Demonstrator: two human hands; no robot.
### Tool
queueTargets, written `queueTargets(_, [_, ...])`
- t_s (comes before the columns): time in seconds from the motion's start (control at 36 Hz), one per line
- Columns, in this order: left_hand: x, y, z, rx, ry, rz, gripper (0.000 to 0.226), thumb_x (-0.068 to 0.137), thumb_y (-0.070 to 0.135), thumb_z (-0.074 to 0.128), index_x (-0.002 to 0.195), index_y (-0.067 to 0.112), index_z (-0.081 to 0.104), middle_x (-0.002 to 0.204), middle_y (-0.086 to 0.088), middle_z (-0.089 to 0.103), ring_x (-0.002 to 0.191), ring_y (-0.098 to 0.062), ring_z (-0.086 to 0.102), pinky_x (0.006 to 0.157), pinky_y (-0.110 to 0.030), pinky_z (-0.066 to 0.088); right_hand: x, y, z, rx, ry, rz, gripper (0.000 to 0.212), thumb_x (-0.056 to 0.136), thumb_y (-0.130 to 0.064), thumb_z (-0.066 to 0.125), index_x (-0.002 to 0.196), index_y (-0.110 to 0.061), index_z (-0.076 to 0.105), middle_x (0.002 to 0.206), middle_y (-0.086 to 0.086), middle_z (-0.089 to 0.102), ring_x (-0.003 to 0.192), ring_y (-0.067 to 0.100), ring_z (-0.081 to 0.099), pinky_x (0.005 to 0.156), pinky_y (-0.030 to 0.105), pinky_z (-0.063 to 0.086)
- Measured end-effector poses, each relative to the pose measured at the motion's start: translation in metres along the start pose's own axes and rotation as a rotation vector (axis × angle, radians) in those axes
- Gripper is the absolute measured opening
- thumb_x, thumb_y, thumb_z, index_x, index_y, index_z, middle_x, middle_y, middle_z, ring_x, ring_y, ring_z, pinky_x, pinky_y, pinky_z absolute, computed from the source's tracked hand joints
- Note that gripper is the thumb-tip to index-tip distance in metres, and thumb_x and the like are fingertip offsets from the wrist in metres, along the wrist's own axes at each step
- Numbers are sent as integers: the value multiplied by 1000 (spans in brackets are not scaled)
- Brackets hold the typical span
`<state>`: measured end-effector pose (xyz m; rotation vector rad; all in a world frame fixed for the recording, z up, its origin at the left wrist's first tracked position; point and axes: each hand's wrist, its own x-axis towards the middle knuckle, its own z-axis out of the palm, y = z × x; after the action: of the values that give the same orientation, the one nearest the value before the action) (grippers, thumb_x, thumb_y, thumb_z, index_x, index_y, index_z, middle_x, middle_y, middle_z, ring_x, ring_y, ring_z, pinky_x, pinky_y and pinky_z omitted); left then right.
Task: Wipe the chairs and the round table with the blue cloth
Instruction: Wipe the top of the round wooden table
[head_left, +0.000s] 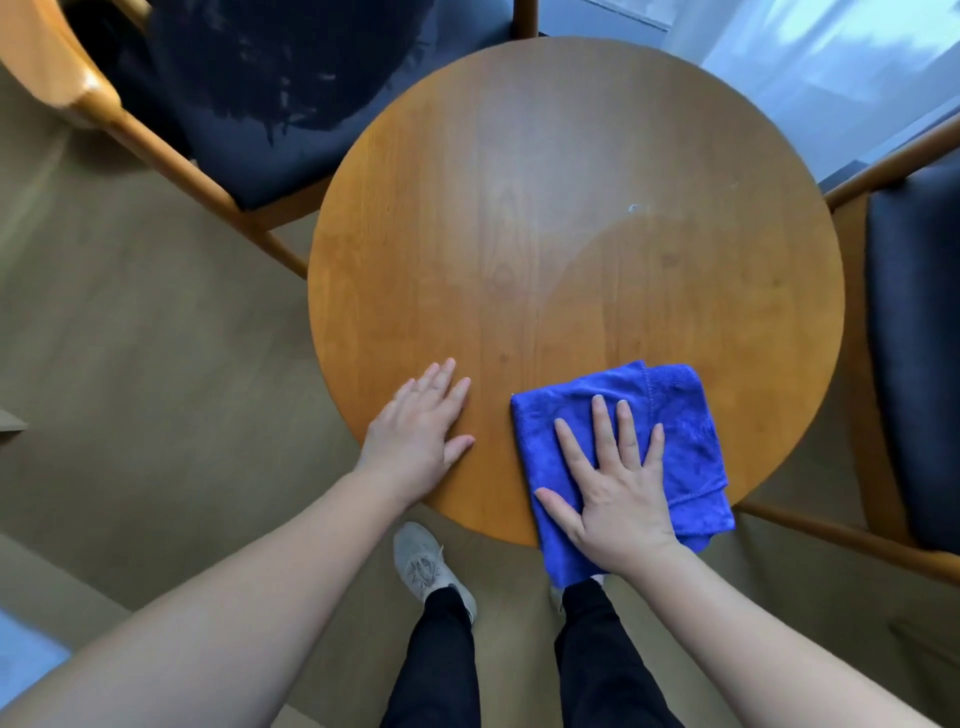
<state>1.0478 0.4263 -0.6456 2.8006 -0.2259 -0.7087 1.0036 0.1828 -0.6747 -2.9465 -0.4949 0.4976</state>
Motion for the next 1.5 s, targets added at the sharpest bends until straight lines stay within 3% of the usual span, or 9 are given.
queueTargets(0.11, [-4, -41, -16, 71, -12, -171, 69, 94, 51, 41, 150, 25, 10, 159, -1, -7, 145, -17, -6, 118, -36, -1, 2, -2, 2, -34, -45, -49, 74, 88, -70, 28, 147, -25, 28, 158, 15, 20, 145, 45, 6, 107, 73, 8])
queueTargets(0.22, [-4, -58, -20, -32, -70, -164, 70, 94, 48, 46, 150, 28, 10, 158, 1, -7, 145, -16, -5, 117, -33, 0, 10, 1, -1, -62, -85, -138, 73, 92, -70, 17, 146, -24, 31, 157, 11, 23, 144, 44, 11, 108, 71, 8])
queueTargets(0.39, [-3, -62, -21, -68, -98, -148, 69, 95, 44, 47, 150, 30, 8, 158, 2, -11, 145, -15, -7, 118, -32, 0, 63, 7, -21, -82, -57, -241, 77, 85, -74, 30, 143, -26, 46, 155, 9, 32, 143, 40, 22, 109, 69, 14])
queueTargets(0.44, [-3, -66, -22, -74, -116, -133, 69, 95, 43, 48, 149, 32, 7, 157, 4, -11, 145, -14, -7, 118, -31, 1, 92, 6, -31, -84, -27, -203, 78, 82, -75, 33, 143, -27, 45, 156, 8, 29, 143, 40, 21, 108, 71, 12])
queueTargets(0.64, [-1, -68, -21, -54, -103, -119, 68, 95, 43, 47, 149, 34, 6, 157, 5, -10, 145, -13, -6, 118, -31, 4, 182, 5, -64, -90, 3, 55, 80, 84, -77, 13, 152, -35, 17, 163, 0, 0, 147, 34, -8, 111, 67, -5])
queueTargets(0.83, [0, -71, -17, -22, -74, -106, 68, 95, 47, 45, 149, 36, 6, 157, 7, -10, 145, -12, -5, 117, -30, 6, 223, 1, -71, -10, 38, 178, 72, 91, -71, 14, 153, -33, 15, 163, -1, -2, 147, 32, -10, 112, 65, -7])
queueTargets(1.06, [-1, -70, -18, -21, -72, -98, 68, 95, 47, 45, 149, 36, 5, 157, 7, -9, 145, -11, -4, 117, -29, 6, 190, -21, -59, -94, -6, 80, 73, 91, -69, 14, 153, -31, 15, 163, 2, 3, 148, 34, -4, 113, 66, -1])
queueTargets(1.31, [1, -79, -21, -45, -49, -49, 64, 97, 40, 43, 150, 32, 8, 158, 8, -4, 145, -10, 1, 115, -26, 11, 64, -95, -6, -56, -69, -51, 69, 93, -65, 25, 148, -26, 33, 159, 8, 22, 145, 40, 13, 110, 69, 9])
queueTargets(1.5, [-4, -99, -33, -123, 76, 43, 49, 97, 17, 39, 145, 23, 34, 156, 8, 19, 142, -8, 20, 111, -24, 19, 50, -103, 2, -87, -69, -76, 67, 92, -62, 29, 146, -23, 37, 157, 12, 26, 144, 43, 14, 109, 69, 7])
